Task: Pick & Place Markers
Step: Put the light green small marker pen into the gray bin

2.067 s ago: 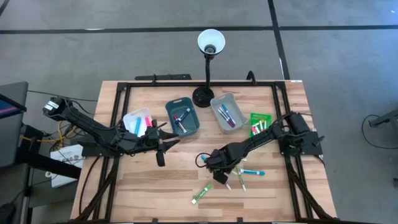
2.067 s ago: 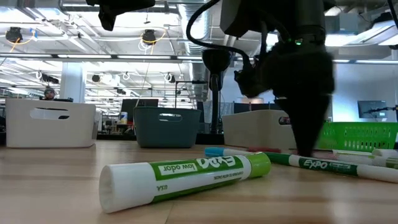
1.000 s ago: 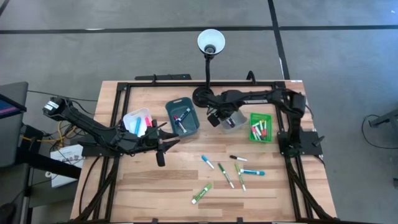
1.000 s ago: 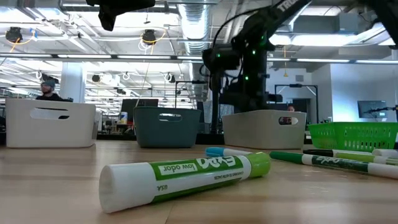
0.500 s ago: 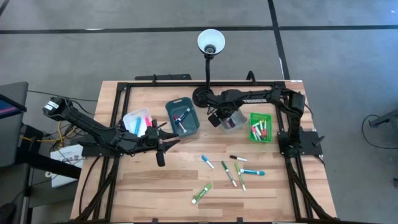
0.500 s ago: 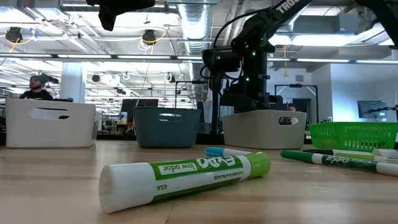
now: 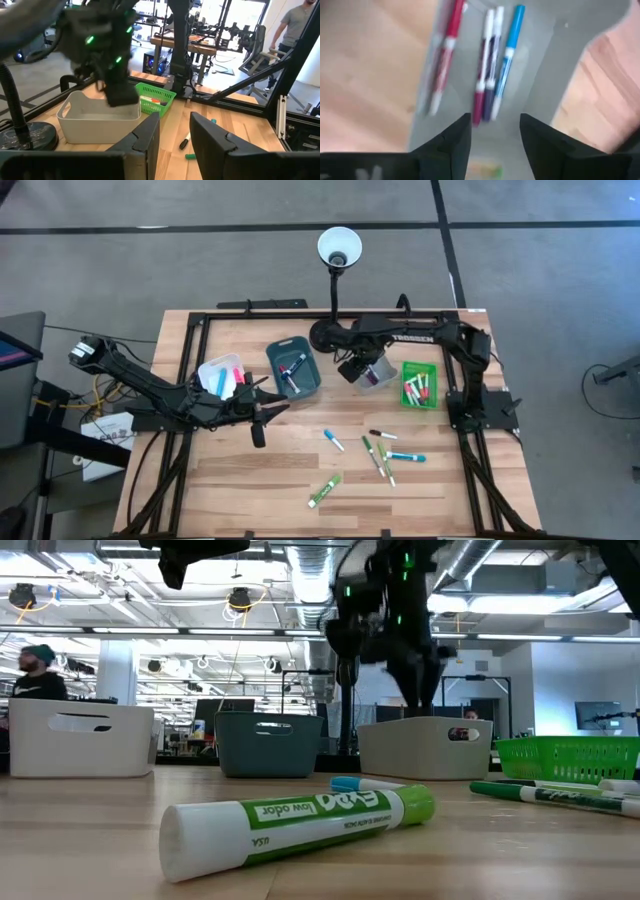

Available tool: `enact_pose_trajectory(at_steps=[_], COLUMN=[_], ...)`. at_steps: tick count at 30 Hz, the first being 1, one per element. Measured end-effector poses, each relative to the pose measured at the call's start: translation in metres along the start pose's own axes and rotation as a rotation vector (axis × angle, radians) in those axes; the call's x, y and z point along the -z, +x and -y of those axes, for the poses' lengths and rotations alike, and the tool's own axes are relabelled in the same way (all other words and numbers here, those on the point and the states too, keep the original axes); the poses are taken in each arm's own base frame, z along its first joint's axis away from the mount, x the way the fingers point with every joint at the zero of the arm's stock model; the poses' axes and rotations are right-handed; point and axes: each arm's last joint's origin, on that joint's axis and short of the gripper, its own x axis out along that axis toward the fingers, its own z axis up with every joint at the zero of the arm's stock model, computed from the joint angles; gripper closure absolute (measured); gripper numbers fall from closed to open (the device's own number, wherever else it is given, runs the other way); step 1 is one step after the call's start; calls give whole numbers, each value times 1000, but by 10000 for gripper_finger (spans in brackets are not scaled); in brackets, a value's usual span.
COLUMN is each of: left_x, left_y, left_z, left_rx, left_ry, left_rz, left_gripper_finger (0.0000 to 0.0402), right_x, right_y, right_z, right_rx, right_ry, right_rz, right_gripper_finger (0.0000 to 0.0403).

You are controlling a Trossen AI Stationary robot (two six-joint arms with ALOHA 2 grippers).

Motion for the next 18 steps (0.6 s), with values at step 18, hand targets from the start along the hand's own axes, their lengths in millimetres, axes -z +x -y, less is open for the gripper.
enact_pose_trajectory(at_steps=[18], left_x=[0], left_y=[0], left_z=[0], left_rx=[0], left_ry=[-2], left_rz=[2], left_gripper_finger=[298], right_x=[162], right_y=[-141], right_z=[-65], right_rx=[-224], right_ry=[-9], right_rz=[354], right_gripper_finger=[249])
